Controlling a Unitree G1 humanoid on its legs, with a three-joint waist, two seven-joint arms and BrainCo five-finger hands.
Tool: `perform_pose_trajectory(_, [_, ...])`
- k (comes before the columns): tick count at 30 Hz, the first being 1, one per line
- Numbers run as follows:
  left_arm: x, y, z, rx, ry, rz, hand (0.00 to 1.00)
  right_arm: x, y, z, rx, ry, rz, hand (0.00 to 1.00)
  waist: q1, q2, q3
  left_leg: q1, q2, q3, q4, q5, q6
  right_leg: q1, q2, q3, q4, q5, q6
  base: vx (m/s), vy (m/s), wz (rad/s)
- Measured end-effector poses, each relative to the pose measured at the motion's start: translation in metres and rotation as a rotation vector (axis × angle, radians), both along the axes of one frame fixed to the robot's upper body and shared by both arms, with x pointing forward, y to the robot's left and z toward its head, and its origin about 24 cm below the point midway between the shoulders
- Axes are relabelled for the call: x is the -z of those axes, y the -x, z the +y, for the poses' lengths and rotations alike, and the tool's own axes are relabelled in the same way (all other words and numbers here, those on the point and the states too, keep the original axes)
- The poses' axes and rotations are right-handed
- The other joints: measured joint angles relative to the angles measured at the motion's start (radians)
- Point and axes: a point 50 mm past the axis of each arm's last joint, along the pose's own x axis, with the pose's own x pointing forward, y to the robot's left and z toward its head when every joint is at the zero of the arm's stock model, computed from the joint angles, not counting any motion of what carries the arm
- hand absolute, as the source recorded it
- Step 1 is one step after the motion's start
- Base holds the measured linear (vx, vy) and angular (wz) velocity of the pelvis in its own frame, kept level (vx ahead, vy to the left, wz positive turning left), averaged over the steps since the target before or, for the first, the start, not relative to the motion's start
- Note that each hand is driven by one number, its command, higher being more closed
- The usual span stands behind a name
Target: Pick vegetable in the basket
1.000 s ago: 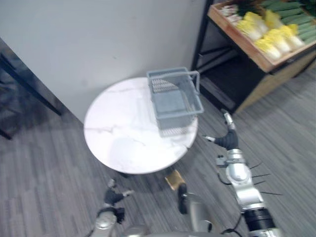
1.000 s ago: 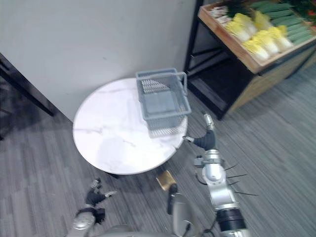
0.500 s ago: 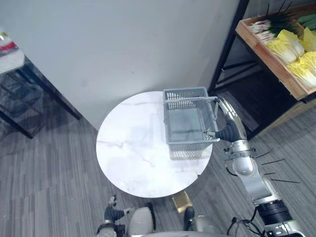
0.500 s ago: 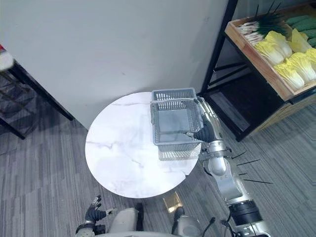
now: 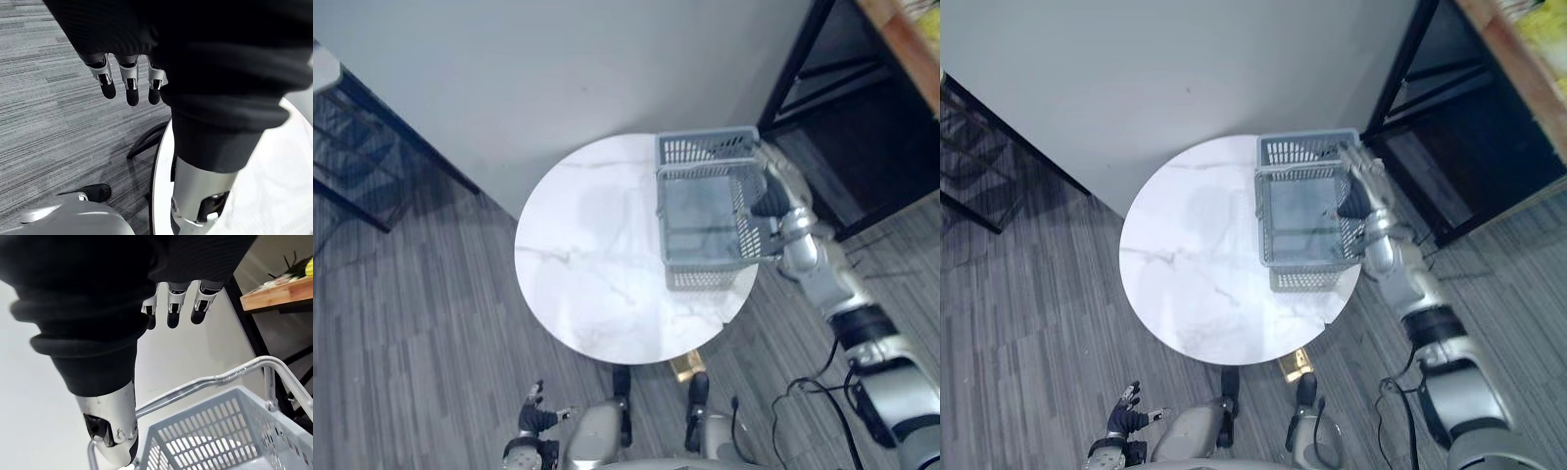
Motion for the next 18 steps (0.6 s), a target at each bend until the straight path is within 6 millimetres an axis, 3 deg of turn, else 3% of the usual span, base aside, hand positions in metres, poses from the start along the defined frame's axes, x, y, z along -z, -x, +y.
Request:
perform_pose_trajectory(2, [-0.001,-0.001,0.000,-0.007,0.003,-0.009,0.00,-0.019,-0.005,-0.010,0.047,0.011,-0.029,0.00,0.009,0.016,0.014,-0.014,-0.002,-0.016,-0.014,0.016,0.001,-0.014,0.000,-0.016,0.000,0.001,-0.002,-0.03,-0.016,0.20])
perform_pose_trajectory(8, [-0.004,-0.011,0.000,-0.032,0.012,-0.045,0.00,-0.049,-0.013,-0.035,0.170,0.039,-0.034,0.00,0.031,0.047,0.051,-0.053,-0.004,-0.060,-0.042,0.052,-0.002,-0.048,-0.001,-0.054,0.005,0.001,-0.002,-0.02,-0.013,0.21])
perform_pose_trajectory(13, [-0.009,-0.019,-0.001,-0.041,0.027,-0.082,0.00,-0.050,-0.016,-0.049,0.232,0.073,0.017,0.00,0.052,0.064,0.067,-0.083,-0.005,-0.091,-0.062,0.075,-0.004,-0.080,-0.003,-0.074,0.013,0.001,-0.002,0.00,-0.011,0.12])
perform_pose_trajectory(14, [-0.010,-0.021,-0.002,-0.038,0.032,-0.095,0.00,-0.047,-0.016,-0.052,0.247,0.084,0.041,1.00,0.052,0.069,0.073,-0.088,-0.007,-0.103,-0.062,0.078,-0.005,-0.081,-0.004,-0.079,0.015,-0.001,-0.004,0.01,-0.002,0.22])
perform_pose_trajectory(18, [-0.012,-0.030,-0.011,0.001,0.048,-0.114,0.00,-0.045,-0.015,-0.058,0.264,0.086,0.062,1.00,0.076,0.080,0.080,-0.091,-0.006,-0.120,-0.062,0.084,-0.009,-0.081,-0.005,-0.081,0.024,-0.008,-0.008,-0.01,-0.010,0.13])
